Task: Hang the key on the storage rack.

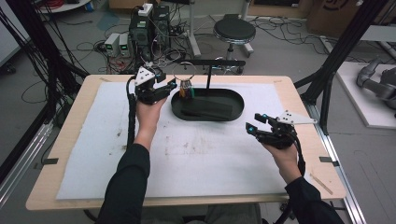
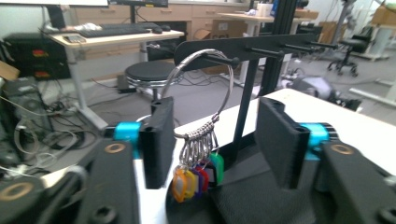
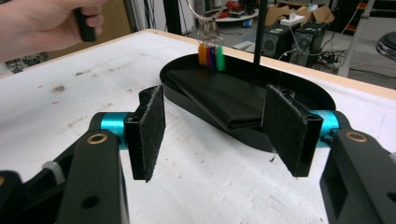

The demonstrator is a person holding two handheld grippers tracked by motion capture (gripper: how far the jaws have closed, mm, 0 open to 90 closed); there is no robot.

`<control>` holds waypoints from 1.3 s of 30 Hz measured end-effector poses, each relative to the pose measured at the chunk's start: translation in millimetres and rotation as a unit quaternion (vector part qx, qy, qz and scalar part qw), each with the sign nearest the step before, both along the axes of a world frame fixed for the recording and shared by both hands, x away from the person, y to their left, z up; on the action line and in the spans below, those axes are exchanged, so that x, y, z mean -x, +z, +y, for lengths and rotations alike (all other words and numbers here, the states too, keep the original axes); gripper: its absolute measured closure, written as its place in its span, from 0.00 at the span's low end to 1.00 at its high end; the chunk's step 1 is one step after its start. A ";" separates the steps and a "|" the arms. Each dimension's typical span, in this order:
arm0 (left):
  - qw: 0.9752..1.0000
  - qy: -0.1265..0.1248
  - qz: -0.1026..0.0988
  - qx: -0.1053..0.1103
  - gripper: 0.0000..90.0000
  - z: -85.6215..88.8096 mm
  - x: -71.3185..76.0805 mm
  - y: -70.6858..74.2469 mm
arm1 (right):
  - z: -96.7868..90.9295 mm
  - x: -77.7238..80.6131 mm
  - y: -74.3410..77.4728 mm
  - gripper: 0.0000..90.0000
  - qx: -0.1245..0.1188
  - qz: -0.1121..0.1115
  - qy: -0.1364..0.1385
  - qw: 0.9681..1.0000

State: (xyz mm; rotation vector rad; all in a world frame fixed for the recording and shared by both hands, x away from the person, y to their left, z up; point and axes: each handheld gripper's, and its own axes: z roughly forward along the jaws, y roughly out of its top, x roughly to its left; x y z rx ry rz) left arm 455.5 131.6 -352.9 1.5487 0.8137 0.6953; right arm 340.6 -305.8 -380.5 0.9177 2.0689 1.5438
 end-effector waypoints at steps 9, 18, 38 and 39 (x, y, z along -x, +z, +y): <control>0.998 -0.022 -0.022 -0.057 0.38 6.3 48.9 5.9 | -10.4 1.1 -0.6 0.44 -0.004 -0.002 -0.019 1.000; 0.997 -0.048 -0.016 -0.055 0.32 31.0 99.6 -9.8 | -22.8 0.3 0.0 0.39 -0.008 -0.005 -0.041 0.999; 0.998 -0.034 0.030 -0.031 0.25 75.0 137.3 -54.6 | -32.9 -2.1 -3.2 0.28 0.020 0.007 -0.057 0.998; 0.999 -0.033 0.029 -0.032 0.26 75.7 137.7 -54.5 | -33.9 -3.0 -3.5 0.26 0.019 0.008 -0.059 0.998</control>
